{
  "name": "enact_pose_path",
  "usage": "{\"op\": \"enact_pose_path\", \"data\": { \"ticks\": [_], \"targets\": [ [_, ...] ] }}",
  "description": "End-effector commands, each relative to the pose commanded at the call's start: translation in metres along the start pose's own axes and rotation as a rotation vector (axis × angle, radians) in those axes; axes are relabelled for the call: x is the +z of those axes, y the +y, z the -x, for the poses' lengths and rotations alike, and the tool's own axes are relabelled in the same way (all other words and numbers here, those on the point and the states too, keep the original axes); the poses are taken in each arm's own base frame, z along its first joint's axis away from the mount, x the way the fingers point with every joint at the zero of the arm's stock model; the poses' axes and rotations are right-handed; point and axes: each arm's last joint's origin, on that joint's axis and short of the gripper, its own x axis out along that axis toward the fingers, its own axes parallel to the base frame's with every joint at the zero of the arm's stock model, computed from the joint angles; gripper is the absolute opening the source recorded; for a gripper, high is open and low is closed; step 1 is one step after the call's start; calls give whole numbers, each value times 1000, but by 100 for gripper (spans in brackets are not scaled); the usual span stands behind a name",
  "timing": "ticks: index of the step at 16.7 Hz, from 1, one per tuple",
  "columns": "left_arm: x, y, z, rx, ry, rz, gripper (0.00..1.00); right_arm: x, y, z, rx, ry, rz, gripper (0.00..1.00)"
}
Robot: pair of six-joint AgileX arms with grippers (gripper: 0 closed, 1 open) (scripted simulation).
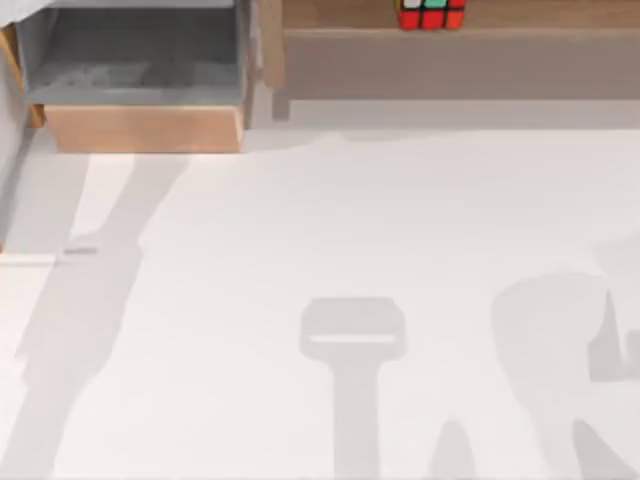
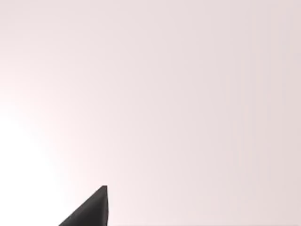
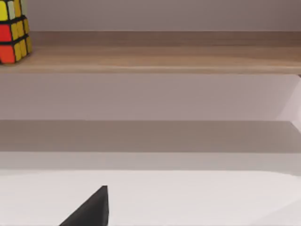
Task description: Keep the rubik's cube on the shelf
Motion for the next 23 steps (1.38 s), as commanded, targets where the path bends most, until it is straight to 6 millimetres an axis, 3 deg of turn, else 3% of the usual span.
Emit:
{"op": "enact_pose_path", "data": {
  "ticks": [2,4,7,9,11,13,16,18,23],
  "targets": [
    [-62,38,22,-4,9,-273,100,0,0,0,0,0,0,100],
    [-119,70,59,-56,40,-505,100,0,0,0,0,0,0,100],
    [-187,103,139,-208,113,-735,100,0,0,0,0,0,0,100],
    [-217,116,202,-337,171,-803,100,0,0,0,0,0,0,100],
    [-232,121,264,-469,234,-803,100,0,0,0,0,0,0,100],
    [-234,117,320,-591,294,-747,100,0,0,0,0,0,0,100],
    [-225,97,378,-738,354,-590,100,0,0,0,0,0,0,100],
    [-218,80,397,-804,362,-485,100,0,0,0,0,0,0,100],
    [-216,75,400,-821,359,-454,100,0,0,0,0,0,0,100]
  ]
}}
